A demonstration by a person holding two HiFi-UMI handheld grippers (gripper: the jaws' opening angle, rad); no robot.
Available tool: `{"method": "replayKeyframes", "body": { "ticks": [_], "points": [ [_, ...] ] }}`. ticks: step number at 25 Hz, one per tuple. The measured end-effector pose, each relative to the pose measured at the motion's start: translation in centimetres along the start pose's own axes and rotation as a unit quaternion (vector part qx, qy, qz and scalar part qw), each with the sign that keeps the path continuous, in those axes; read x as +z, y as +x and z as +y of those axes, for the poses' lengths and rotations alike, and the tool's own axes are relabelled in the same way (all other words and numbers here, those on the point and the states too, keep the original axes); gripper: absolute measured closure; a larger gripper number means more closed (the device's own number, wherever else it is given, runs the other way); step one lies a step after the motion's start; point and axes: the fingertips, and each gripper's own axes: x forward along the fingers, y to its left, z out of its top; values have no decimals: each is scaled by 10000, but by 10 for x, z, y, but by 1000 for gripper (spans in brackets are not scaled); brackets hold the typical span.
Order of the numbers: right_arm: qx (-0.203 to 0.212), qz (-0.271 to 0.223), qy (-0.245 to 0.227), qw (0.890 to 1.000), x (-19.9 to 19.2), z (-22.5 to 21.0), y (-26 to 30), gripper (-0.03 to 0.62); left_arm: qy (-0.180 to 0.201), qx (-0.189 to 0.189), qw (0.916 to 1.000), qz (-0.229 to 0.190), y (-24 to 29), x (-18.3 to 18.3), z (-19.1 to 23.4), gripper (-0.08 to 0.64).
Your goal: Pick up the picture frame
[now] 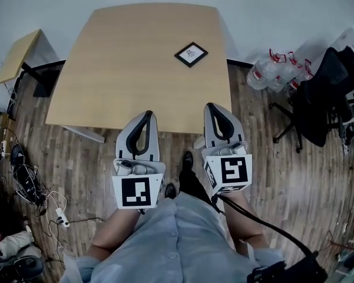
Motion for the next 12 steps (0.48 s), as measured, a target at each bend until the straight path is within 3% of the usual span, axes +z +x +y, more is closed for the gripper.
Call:
{"method": "replayKeyframes", "body": {
  "ticks": [7, 12],
  "points": [
    [26, 133, 147, 9998, -24, -51, 66, 591, 73, -15, 9998, 192, 81, -21, 0, 560],
    [288, 235, 267, 9990, -36, -72, 112, 591, 125, 129, 9992, 345, 129, -27, 5, 560]
  ]
}}
